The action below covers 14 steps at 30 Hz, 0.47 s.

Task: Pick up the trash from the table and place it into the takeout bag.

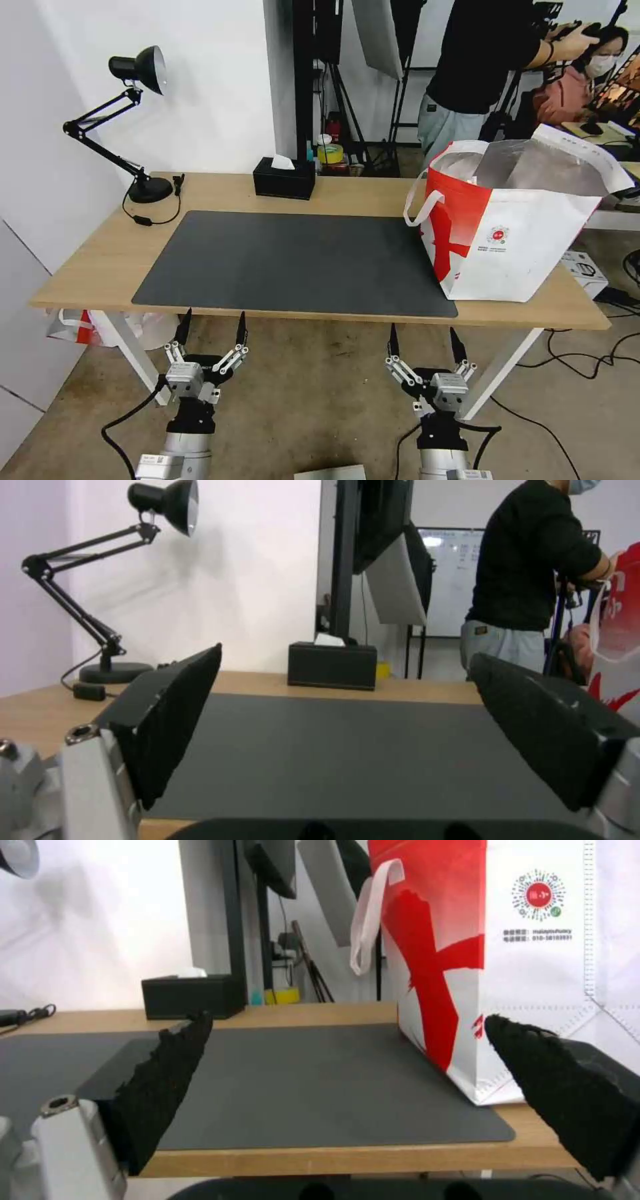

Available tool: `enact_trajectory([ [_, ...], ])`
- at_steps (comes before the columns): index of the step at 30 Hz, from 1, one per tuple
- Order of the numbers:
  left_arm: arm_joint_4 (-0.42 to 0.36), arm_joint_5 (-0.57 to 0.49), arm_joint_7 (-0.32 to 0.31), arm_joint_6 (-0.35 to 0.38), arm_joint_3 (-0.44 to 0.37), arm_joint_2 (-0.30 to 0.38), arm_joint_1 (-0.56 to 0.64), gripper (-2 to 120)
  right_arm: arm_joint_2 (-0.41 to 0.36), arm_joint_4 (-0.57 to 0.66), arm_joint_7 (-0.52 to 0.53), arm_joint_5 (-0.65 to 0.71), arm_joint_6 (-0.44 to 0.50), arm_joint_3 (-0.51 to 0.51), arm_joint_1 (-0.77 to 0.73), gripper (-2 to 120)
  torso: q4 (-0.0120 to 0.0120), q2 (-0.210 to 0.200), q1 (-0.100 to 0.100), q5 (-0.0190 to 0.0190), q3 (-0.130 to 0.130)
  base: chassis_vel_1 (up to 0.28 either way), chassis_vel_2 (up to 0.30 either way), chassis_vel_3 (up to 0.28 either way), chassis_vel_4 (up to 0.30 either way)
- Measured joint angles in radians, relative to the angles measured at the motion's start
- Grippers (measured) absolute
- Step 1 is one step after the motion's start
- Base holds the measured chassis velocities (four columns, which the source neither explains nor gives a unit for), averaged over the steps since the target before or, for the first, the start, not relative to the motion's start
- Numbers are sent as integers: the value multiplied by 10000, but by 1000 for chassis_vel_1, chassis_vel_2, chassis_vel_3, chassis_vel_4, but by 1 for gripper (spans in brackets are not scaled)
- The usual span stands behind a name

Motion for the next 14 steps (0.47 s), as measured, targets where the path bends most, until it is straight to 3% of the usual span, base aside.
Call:
enact_trajectory([
  [14,0,0,0,0,0,0,0,100,0,0,0,0,0,0,0,100,0,0,0,0,0,0,0,0,0],
])
